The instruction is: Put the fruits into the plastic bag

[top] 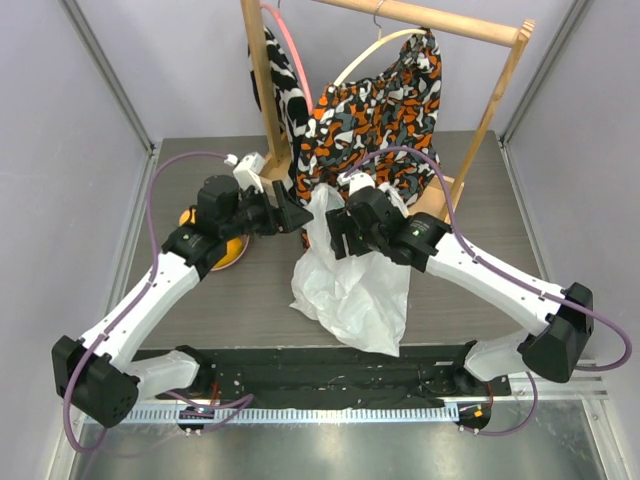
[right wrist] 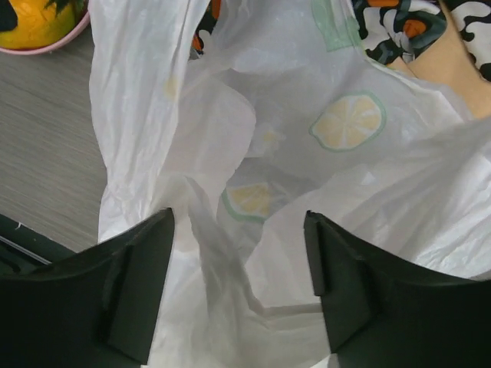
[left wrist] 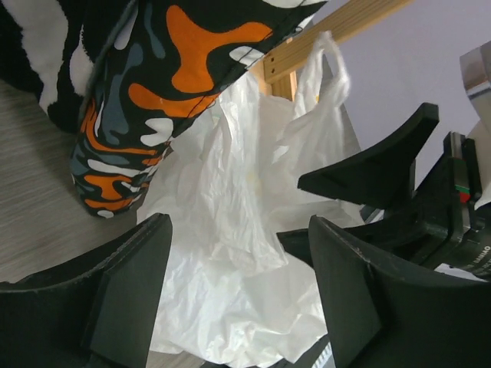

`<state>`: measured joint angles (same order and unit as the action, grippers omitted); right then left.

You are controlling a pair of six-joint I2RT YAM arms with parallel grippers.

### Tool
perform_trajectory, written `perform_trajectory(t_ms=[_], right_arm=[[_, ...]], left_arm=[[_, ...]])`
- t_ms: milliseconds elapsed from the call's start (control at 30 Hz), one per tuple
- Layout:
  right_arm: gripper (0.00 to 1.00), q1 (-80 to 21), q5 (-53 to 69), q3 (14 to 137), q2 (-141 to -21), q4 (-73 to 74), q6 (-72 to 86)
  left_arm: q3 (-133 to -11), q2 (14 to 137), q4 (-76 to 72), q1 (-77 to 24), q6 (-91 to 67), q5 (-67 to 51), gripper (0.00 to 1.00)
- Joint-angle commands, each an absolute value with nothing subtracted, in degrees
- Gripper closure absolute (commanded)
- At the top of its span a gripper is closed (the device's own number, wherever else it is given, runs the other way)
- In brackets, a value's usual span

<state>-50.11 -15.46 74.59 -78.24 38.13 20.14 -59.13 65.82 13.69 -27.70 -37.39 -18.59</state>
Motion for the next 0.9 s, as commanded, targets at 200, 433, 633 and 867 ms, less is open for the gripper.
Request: perform_trajectory(t_ms=[200,433,633,867], right_arm=[[0.73,-49.8,-2.3,72.5,-71.8,32.2,20.7],[0.98,-51.0,1.8,72.4,-72.9,33.5,20.9],[0.99,-52.4,2.8,73.3,-73.5,33.7,21.5],[0.99,-55.2,2.2,73.8,-74.7,34.4,22.3]], left_arm=[[-62.5,70.2,9.1,-27.8,-38.5,-21.3,0.10],[-62.1,73.1,3.2,-27.9,-42.5,-24.4,0.06],[-63.8,76.3,2.5,-27.9,-42.0,-24.3,0.05],[-65.0,78.6,1.2,-28.1,-43.2,-24.3,0.06]])
